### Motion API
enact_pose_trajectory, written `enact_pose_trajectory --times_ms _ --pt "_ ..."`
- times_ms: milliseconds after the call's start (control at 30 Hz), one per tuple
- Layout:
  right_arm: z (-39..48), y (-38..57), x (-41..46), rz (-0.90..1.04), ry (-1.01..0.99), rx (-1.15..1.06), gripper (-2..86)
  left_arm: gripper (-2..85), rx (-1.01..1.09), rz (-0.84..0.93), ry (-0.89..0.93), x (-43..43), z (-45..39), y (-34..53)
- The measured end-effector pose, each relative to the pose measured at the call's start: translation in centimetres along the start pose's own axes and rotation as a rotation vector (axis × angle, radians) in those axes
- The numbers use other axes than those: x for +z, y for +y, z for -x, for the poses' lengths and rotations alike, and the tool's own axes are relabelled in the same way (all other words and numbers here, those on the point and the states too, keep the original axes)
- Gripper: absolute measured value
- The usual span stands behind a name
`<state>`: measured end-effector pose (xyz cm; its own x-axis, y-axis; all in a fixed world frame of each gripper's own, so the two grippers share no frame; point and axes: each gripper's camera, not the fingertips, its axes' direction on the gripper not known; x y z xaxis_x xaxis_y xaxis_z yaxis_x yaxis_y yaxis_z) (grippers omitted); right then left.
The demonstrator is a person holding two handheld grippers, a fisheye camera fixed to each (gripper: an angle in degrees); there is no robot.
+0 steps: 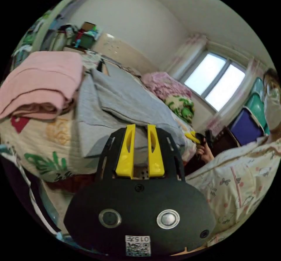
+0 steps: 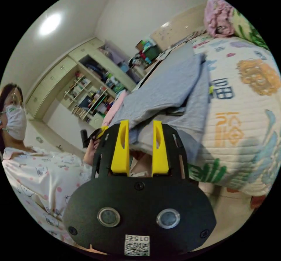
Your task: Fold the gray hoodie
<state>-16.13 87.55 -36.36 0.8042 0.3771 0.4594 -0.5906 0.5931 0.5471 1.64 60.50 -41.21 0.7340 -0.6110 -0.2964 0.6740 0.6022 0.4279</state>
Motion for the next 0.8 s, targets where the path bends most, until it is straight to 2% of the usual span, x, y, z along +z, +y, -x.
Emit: enact_pose_trajectory --times_ms 67,167,333,467,567,700,800 --pt "-1.4 -1.0 0.2 -0.074 0.054 0.048 13.1 10.5 -0.044 -0.050 -0.047 -0.8 1.2 -1.8" --pt "-2.7 -2.7 3.3 -0.031 0.078 0.096 13.7 11.5 -0.073 -0.031 -0.071 1.2 1.9 -5.1" --pt "-4.0 -3.6 7.5 0.042 0.078 0.136 8.0 6.0 -0.090 0.040 -0.136 2.8 0.5 -9.9" --pt "-4.0 -2.4 7.6 0.007 0.145 0.106 3.0 2.0 0.010 -0.028 -0.169 -1.5 -3.8 -12.4" --pt "-4.1 -1.5 10.4 0.075 0.254 0.048 2.4 1.7 0.091 0.050 -0.278 -0.1 -6.8 -14.3" --pt "-3.6 0.1 10.1 0.036 0.259 -0.013 3.4 2.3 0.141 0.140 -0.375 2.1 -11.0 -17.8" --pt "-3.1 2.7 6.9 -0.063 0.312 -0.042 7.0 3.7 0.264 0.036 -0.479 0.2 -17.3 -21.6"
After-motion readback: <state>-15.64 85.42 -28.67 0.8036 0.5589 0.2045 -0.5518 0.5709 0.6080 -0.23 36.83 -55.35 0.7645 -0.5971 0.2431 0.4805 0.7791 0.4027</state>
